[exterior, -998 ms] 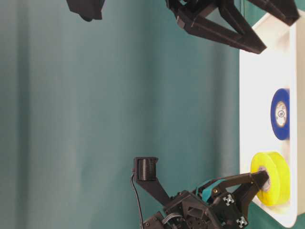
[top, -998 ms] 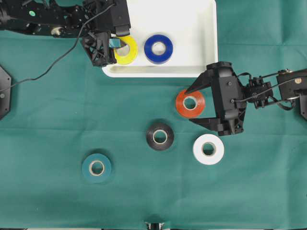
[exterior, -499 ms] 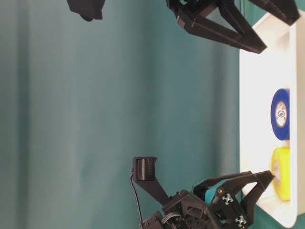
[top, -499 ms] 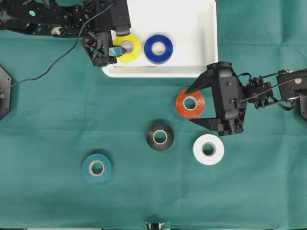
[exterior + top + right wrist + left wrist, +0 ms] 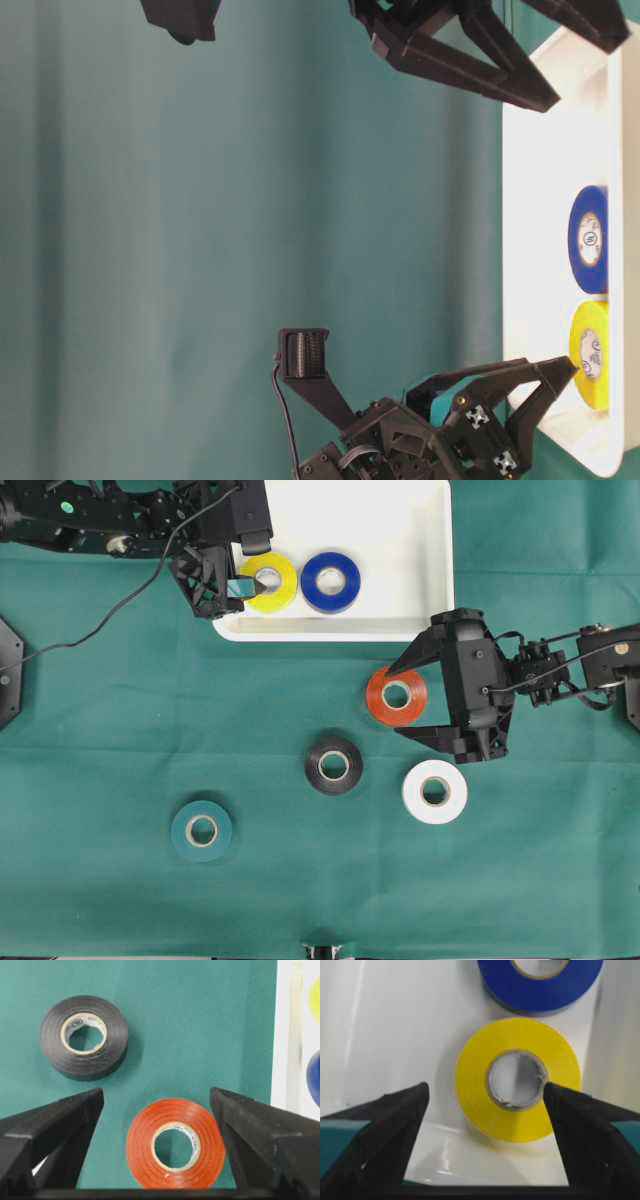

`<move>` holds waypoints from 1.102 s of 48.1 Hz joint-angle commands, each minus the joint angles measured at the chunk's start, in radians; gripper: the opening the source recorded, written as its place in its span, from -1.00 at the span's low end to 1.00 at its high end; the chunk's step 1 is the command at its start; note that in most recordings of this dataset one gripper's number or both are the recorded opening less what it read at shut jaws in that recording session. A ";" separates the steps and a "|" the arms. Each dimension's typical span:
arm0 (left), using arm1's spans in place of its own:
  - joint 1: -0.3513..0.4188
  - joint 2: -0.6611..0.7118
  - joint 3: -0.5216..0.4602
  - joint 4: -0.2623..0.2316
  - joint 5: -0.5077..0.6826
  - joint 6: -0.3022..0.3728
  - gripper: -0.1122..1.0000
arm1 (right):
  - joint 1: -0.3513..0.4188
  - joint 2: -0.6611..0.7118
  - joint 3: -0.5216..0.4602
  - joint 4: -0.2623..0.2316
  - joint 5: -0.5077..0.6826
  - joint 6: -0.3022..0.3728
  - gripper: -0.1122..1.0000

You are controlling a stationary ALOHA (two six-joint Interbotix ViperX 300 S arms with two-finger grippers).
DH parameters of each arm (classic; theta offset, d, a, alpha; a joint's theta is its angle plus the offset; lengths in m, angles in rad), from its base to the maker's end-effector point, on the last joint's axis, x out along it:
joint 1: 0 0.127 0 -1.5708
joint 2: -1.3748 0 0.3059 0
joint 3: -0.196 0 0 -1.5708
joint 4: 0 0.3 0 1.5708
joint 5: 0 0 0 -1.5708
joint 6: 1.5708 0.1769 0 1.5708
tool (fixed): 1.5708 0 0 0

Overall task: Put the tape alternately from left to right into the white case.
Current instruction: 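Open the left gripper to release the yellow roll and withdraw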

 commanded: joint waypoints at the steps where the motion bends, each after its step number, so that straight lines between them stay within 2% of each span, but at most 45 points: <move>1: 0.003 -0.018 -0.018 0.002 -0.006 -0.002 1.00 | 0.002 -0.008 -0.009 0.002 -0.011 0.002 0.64; 13: -0.020 -0.066 -0.008 0.002 -0.003 -0.005 1.00 | 0.002 -0.008 -0.008 0.002 -0.011 0.002 0.64; 30: -0.112 -0.132 0.029 0.000 0.000 -0.015 1.00 | 0.002 -0.009 -0.008 0.002 -0.009 0.002 0.64; 40: -0.175 -0.160 0.055 -0.002 0.000 -0.057 1.00 | 0.002 -0.008 -0.008 0.002 -0.011 0.002 0.64; 53: -0.255 -0.189 0.087 0.000 0.000 -0.146 1.00 | 0.002 -0.009 -0.005 0.002 -0.011 0.002 0.64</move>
